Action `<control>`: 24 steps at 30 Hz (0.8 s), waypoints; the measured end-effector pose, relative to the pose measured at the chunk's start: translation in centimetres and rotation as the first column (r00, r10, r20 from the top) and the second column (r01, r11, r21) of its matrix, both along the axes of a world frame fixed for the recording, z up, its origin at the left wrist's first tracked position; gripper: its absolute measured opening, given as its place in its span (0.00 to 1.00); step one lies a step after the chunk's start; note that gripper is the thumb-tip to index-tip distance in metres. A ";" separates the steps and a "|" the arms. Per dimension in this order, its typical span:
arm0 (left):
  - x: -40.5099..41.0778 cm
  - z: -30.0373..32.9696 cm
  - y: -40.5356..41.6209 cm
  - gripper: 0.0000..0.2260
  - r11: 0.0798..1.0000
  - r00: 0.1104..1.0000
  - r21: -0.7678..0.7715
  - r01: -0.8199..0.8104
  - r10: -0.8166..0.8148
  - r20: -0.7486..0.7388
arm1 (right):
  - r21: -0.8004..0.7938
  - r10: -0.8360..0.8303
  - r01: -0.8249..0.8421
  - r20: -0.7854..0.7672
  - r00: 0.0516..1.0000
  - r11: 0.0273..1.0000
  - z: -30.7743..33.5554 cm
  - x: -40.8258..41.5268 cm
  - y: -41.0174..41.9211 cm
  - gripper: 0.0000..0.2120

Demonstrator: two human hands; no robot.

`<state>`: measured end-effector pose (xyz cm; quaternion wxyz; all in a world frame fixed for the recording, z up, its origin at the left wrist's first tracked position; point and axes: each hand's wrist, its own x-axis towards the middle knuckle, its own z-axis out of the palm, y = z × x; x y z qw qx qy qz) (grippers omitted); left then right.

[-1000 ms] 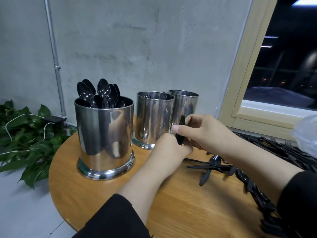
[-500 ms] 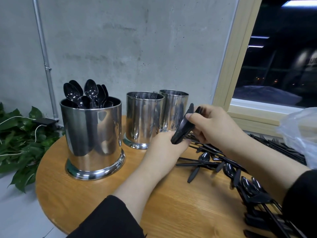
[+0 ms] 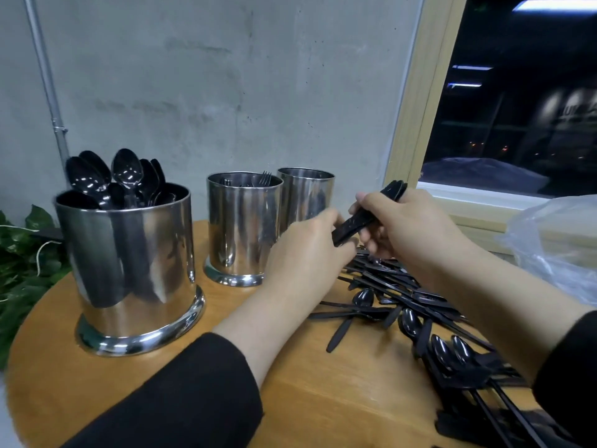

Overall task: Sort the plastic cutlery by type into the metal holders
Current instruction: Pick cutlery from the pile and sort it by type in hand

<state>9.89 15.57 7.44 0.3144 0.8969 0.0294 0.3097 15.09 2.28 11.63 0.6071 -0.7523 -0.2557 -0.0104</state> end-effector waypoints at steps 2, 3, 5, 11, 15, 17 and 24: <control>1.3 0.7 -0.4 0.07 1.000 0.999 0.014 0.019 -0.019 0.043 | 0.049 -0.042 0.041 0.033 0.999 0.998 0.6 1.1 -0.5 0.13; 2.1 1.0 -0.6 0.09 0.999 0.997 0.024 0.023 -0.025 0.073 | 0.068 -0.065 0.061 0.052 0.997 0.996 1.0 1.8 -0.9 0.13; 3.8 1.2 -0.9 0.18 0.998 0.986 0.046 0.036 -0.044 0.163 | 0.092 -0.111 0.102 0.102 0.989 0.991 2.0 3.3 -1.6 0.13; 8.9 -1.2 0.2 0.16 0.999 0.906 0.043 -0.001 -0.017 0.422 | 0.149 -0.236 0.206 0.225 0.946 0.967 5.4 8.5 -2.3 0.11; 10.2 -3.4 1.1 0.15 0.992 0.922 0.110 -0.055 0.008 0.387 | 0.156 -0.293 0.259 0.266 0.918 0.953 7.1 12.2 0.9 0.11; 10.1 -3.7 1.3 0.15 0.993 0.917 0.099 -0.060 0.016 0.398 | 0.139 -0.304 0.276 0.268 0.914 0.951 7.5 13.8 3.2 0.12; 10.1 -3.7 2.5 0.13 0.995 0.923 0.066 -0.079 0.048 0.381 | 0.017 -0.313 0.322 0.290 0.904 0.947 7.4 18.5 10.9 0.09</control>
